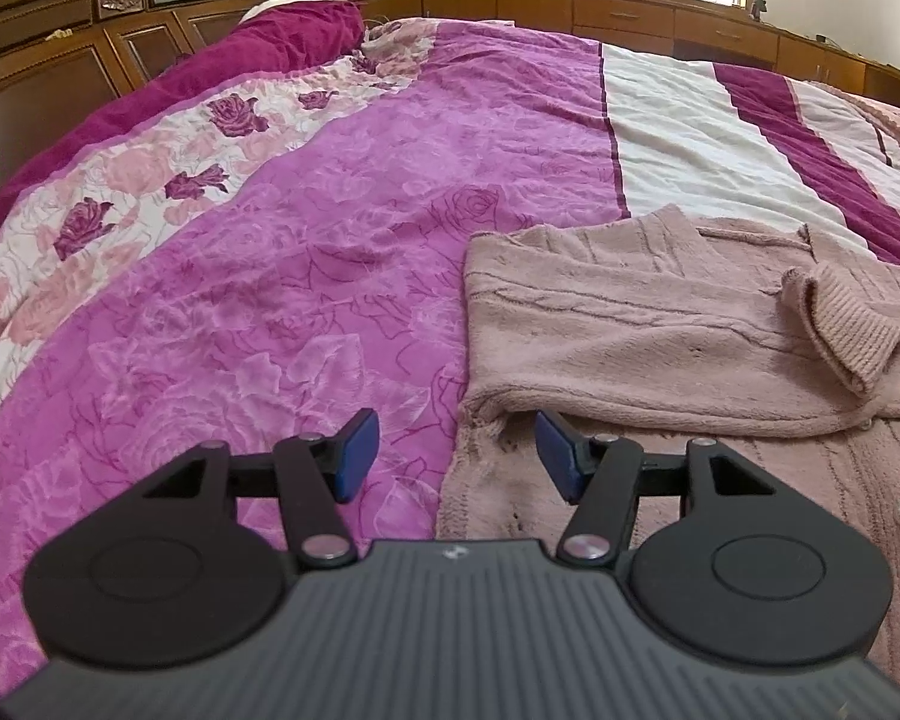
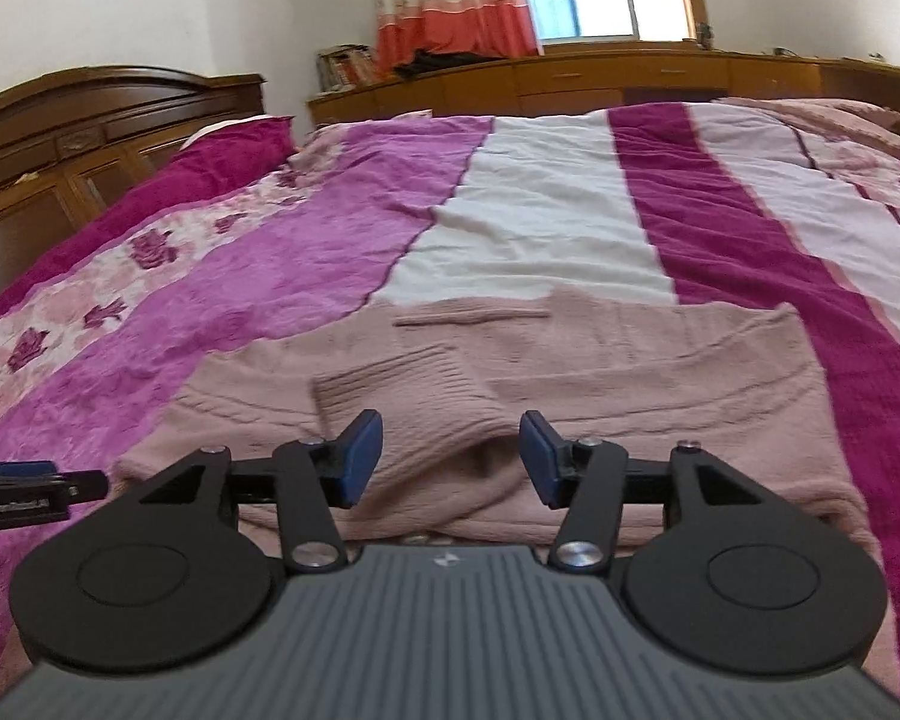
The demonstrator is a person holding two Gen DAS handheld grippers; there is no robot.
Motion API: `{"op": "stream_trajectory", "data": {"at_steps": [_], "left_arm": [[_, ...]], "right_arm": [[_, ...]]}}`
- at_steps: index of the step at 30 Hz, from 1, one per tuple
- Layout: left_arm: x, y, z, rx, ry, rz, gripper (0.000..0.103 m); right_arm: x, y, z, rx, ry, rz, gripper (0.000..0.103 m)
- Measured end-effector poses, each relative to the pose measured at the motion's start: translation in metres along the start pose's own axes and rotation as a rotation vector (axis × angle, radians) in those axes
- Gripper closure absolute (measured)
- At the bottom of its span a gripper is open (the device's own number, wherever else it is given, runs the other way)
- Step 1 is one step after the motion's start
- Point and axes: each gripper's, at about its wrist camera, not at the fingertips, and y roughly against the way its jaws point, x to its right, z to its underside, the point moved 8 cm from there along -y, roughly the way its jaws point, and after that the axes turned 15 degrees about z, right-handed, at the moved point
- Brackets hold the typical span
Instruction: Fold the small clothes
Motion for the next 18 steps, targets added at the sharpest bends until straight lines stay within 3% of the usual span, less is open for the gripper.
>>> {"op": "stream_trajectory", "data": {"at_steps": [6,18], "left_arm": [[0.004,0.0,0.005,-0.012,0.012,0.006,0.043],[0.006,-0.008,0.019,-0.049,0.011,0.0,0.043]], "right_arm": [[-0.03,-0.004,0.001,0.036,0.102,-0.026,0.036],[-0.05,-0.047,0.008,-0.011,0.192,0.004,0.038]]}}
